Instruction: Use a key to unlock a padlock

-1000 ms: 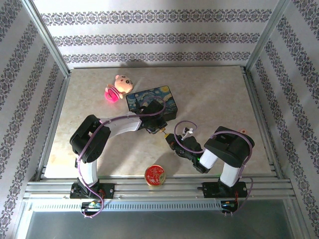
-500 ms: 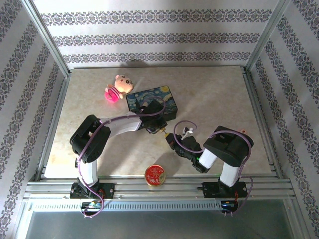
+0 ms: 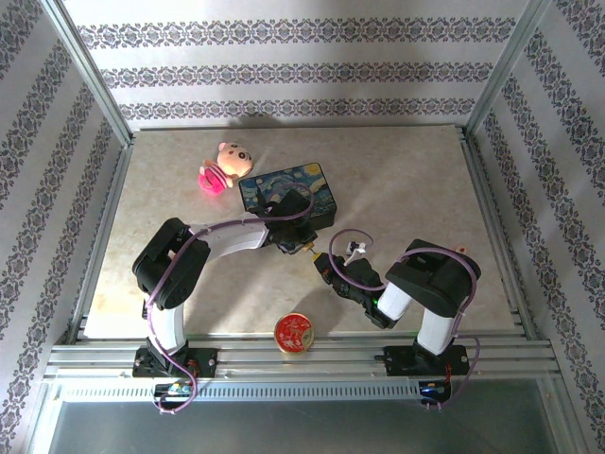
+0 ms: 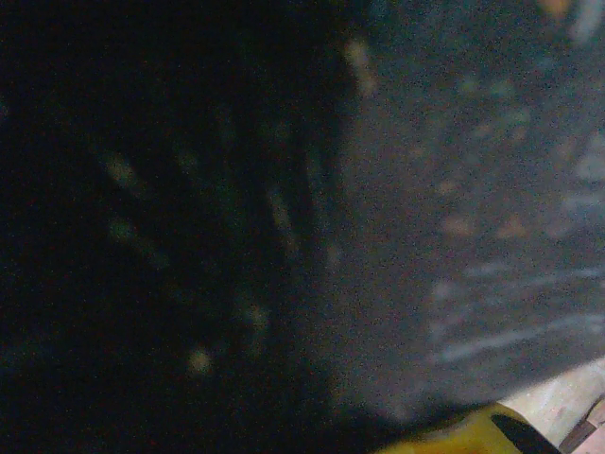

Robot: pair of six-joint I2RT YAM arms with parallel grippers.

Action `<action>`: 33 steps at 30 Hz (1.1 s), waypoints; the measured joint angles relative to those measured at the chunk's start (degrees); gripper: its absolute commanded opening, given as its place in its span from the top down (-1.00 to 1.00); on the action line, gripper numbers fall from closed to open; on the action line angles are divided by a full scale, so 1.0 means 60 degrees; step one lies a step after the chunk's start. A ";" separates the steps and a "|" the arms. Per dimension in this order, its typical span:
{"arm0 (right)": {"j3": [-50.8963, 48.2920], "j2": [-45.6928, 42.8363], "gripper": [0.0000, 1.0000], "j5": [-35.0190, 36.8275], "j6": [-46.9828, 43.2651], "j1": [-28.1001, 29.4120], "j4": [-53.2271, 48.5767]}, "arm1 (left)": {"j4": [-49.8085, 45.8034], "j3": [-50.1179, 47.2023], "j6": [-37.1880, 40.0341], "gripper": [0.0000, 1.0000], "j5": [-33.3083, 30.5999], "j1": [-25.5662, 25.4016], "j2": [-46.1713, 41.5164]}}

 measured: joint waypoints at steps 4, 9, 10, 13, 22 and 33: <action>-0.0004 -0.0007 1.00 0.0011 -0.0062 0.0000 -0.0004 | 0.0000 0.0000 0.0000 0.44 0.0000 0.0000 0.0000; -0.0004 -0.0066 1.00 0.0040 -0.0113 0.0000 -0.0040 | 0.0000 0.0000 0.0000 0.44 0.0000 0.0000 0.0000; -0.0004 -0.0109 1.00 0.0058 -0.0138 0.0000 -0.0040 | 0.0004 0.0000 -0.0007 0.44 0.0004 0.0000 0.0000; -0.0011 -0.0171 1.00 0.0106 -0.0193 0.0000 -0.0073 | 0.0055 0.0022 -0.0029 0.44 0.0066 0.0000 0.0018; -0.0011 -0.0168 1.00 0.0160 -0.0233 0.0000 -0.0076 | 0.0117 0.0036 -0.0029 0.44 0.0106 0.0000 0.0040; -0.0007 -0.0058 1.00 0.0222 -0.0197 0.0000 -0.0033 | 0.0127 0.0036 -0.0029 0.44 0.0102 0.0000 0.0040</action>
